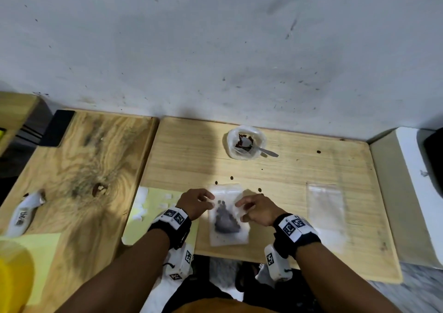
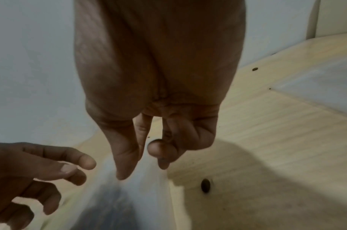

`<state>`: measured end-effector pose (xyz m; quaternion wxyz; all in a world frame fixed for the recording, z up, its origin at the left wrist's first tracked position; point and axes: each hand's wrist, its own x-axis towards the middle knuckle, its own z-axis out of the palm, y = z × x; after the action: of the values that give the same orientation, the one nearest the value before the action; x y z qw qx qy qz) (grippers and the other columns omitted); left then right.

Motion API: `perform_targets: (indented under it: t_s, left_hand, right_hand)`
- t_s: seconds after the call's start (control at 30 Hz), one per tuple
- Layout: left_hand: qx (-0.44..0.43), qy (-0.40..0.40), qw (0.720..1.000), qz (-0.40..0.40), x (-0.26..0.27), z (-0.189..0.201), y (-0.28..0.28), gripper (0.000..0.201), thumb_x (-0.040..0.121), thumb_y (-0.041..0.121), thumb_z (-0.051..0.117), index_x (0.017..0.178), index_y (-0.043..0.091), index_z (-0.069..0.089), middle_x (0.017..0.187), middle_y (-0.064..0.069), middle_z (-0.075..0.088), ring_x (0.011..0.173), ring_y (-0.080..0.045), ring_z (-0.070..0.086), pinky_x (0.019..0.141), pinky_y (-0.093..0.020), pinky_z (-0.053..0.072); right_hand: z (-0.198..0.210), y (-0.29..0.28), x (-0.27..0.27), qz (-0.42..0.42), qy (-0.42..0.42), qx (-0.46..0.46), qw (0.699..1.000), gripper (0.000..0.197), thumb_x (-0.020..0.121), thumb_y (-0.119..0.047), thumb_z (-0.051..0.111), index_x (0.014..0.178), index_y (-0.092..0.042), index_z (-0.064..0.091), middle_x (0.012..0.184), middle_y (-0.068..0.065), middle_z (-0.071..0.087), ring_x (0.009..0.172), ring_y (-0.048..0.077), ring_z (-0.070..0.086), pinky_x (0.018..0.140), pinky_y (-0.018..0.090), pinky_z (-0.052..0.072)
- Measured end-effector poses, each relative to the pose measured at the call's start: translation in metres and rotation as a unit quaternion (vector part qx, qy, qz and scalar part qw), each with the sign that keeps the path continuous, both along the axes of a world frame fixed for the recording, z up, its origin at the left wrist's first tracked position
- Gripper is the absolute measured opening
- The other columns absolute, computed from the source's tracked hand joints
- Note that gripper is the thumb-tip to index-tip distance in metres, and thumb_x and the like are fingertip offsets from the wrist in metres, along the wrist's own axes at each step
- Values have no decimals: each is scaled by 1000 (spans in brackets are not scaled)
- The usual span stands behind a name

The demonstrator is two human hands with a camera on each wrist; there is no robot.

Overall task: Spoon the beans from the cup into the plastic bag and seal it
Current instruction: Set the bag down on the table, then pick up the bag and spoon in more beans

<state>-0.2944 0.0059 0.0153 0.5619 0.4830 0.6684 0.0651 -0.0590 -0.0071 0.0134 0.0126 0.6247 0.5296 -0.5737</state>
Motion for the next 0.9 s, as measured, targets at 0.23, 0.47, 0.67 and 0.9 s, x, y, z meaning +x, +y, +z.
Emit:
perform_targets:
  t_s: [0.23,0.47,0.67,0.9]
  left_hand:
    - [103,29,994,-7,48,18,26,11,82,25,72,92,20,70,85,1,67,83,-18,61,74,-23,41]
    - [9,-104,993,-52,165,11,27,4,87,17,69,84,18,66,83,-6,65,60,-20,60,55,-25,46]
    - [-79,-144,986,-37,252,-5,10,9,86,14,69,87,20,63,86,-4,63,65,-21,59,58,-27,45]
    - [-69,-90,994,-7,300,-22,1,31,79,29,74,106,23,60,121,-9,64,113,-33,60,94,-45,50]
  right_hand:
    - [15,10,55,-178,20,84,980,24,77,4,76,91,-15,72,85,-6,66,85,16,65,60,9,46]
    - [16,-14,162,-354,-86,125,923,20,75,-12,81,88,-22,70,92,0,71,92,20,66,73,24,47]
    - [-3,-50,219,-375,-199,55,903,63,76,-34,82,131,-16,56,125,10,63,114,31,61,92,36,50]
    - [-17,-67,228,-347,-203,59,914,63,77,-46,78,127,-14,57,124,8,63,114,28,60,91,36,49]
